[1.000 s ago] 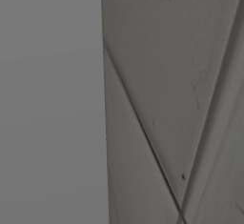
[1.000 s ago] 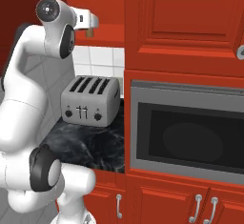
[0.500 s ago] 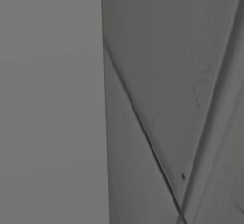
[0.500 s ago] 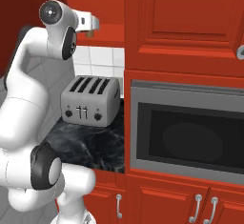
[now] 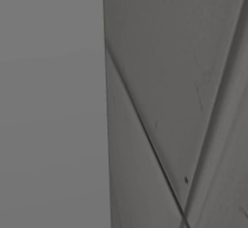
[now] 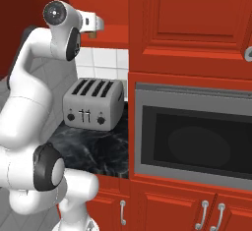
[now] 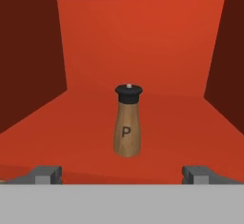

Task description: Retrieve the shaker from the cabinet and place it next the steak on a plate on the dining table.

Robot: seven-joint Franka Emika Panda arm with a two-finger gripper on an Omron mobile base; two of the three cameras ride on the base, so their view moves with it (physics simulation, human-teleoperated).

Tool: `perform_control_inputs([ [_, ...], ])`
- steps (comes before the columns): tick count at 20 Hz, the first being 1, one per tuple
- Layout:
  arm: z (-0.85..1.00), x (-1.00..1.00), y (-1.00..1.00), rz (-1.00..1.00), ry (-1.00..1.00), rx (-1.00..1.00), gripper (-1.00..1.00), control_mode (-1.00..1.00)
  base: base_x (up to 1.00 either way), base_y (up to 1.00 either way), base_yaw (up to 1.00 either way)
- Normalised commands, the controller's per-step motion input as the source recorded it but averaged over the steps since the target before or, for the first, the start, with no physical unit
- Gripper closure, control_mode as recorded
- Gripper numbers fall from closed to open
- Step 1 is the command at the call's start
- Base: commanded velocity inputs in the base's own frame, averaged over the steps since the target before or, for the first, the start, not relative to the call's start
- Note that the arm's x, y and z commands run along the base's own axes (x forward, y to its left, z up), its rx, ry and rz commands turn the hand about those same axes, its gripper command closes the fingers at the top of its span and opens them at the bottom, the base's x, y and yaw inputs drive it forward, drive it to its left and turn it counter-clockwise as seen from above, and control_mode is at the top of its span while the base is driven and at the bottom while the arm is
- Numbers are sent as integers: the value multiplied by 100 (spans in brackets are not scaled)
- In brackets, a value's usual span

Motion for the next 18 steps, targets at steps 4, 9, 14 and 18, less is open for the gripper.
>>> perform_control_inputs([
  [4,0,39,0,0,0,0,-100,-100,0,0,0],
  [9,0,36,0,0,0,0,-100,-100,0,0,0],
  [14,0,32,0,0,0,0,-100,-100,0,0,0],
  [18,0,33,0,0,0,0,-100,-100,0,0,0],
])
